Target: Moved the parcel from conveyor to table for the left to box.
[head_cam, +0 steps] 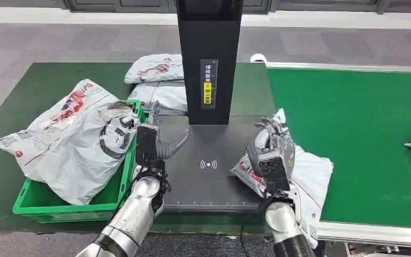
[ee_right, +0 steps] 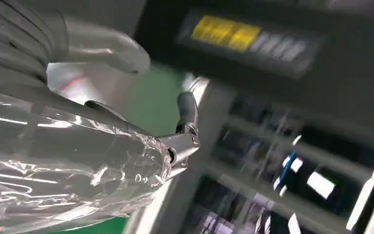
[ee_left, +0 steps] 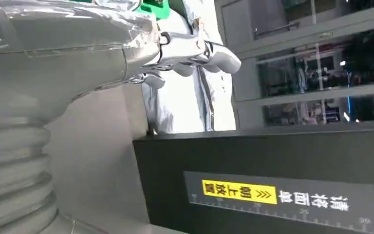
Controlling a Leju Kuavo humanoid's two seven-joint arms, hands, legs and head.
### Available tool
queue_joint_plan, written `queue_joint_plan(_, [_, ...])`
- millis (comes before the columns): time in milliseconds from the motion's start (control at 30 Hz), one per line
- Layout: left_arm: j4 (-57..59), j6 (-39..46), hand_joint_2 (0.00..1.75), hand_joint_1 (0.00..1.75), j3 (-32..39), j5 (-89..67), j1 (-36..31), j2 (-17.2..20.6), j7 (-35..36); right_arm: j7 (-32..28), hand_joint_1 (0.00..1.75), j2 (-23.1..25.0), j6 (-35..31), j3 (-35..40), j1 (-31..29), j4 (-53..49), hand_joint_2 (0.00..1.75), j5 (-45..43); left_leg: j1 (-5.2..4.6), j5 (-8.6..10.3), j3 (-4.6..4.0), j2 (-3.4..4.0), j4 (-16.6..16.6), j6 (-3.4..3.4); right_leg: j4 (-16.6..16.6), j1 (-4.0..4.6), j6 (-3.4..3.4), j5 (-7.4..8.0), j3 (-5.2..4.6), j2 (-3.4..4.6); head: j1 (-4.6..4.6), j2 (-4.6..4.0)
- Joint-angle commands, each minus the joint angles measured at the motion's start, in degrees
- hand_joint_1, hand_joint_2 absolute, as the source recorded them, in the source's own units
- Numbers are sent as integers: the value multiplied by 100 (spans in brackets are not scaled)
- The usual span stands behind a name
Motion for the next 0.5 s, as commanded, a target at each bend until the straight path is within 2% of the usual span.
queue_joint_plan(33, [792,-80,175,0,-225,308,-541,-23,-115,39,175,-20,448,1714,-1141,1213,175,-749,-3,5,6,38,-9,6,-8,2,-5,11,-1,-2,0,0])
queue_joint_plan(200, [918,-32,175,0,-302,395,-620,-51,-152,34,175,1,501,1849,-1314,1665,175,-1046,-2,9,5,13,-6,6,-6,2,-4,5,6,-15,0,0])
queue_joint_plan(300, [906,-3,175,0,-330,476,-620,-12,-152,315,175,-64,-68,1880,-1348,1843,175,-666,-3,12,11,13,-17,11,-19,4,-6,6,15,-37,0,0])
queue_joint_plan(333, [869,51,175,0,-300,497,-599,-7,-157,454,113,-85,-503,1830,-1340,1880,175,-400,-2,9,4,0,-7,6,-8,1,-3,3,9,-26,2,0])
queue_joint_plan(500, [861,35,175,0,-301,498,-582,26,-157,458,113,-153,-482,1798,-1326,1871,175,-411,-4,13,7,1,-16,9,-16,-1,-5,5,13,-39,0,0])
